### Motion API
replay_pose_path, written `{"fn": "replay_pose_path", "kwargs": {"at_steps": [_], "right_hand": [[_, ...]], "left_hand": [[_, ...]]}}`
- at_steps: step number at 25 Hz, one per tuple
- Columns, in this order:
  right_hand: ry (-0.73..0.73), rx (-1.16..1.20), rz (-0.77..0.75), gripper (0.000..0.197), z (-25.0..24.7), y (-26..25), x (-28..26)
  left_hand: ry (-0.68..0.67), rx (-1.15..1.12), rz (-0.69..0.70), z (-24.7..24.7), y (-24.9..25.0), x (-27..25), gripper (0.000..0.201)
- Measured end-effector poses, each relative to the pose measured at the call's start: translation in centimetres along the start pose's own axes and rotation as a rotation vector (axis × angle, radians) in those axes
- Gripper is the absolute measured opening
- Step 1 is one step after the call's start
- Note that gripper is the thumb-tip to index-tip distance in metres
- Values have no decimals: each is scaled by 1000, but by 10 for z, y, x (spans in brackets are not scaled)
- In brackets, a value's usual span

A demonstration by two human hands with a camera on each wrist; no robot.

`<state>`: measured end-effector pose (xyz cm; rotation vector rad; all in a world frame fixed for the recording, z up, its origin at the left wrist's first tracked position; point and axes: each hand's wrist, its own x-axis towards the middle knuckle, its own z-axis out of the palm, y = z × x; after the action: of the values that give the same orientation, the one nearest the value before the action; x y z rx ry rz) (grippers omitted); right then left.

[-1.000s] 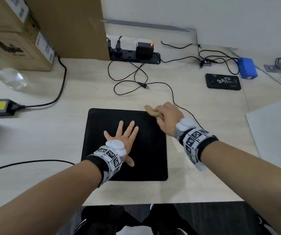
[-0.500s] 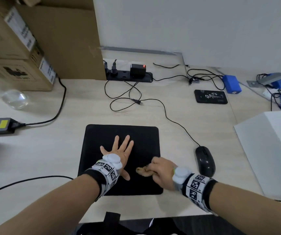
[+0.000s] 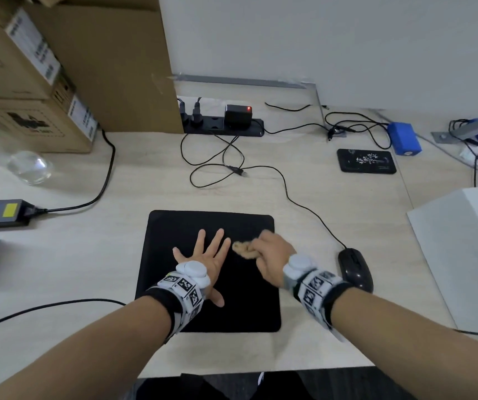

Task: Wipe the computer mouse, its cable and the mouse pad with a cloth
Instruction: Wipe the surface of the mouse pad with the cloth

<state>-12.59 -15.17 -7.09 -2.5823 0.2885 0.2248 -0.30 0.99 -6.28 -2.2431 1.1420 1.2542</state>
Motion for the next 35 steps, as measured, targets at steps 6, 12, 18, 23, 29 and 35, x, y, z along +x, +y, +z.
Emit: {"fn": "replay_pose_path", "kwargs": {"at_steps": [6,12,18,23,29,35], "right_hand": [[-222,5,-247,27,2,-14,-66],[166,-57,91,29,-34,17,52],[90,70,4,30,16,-1,-4],[-196,69,-187,32,32,-14,-102],[269,100,-2,41,-28,23,21],[11,48,194,35,-3,9,20]], "left_hand": [[11,-10,6,-2,0,-4,142],[-6,21,-10,-3,0,-4,142],[18,9,-1,-2,-1,-7,140],[28,9,0,-2,1,-9,140],[35,16,1,-3,2,-11,139],[78,-12,-3,0,2,-11,140]]}}
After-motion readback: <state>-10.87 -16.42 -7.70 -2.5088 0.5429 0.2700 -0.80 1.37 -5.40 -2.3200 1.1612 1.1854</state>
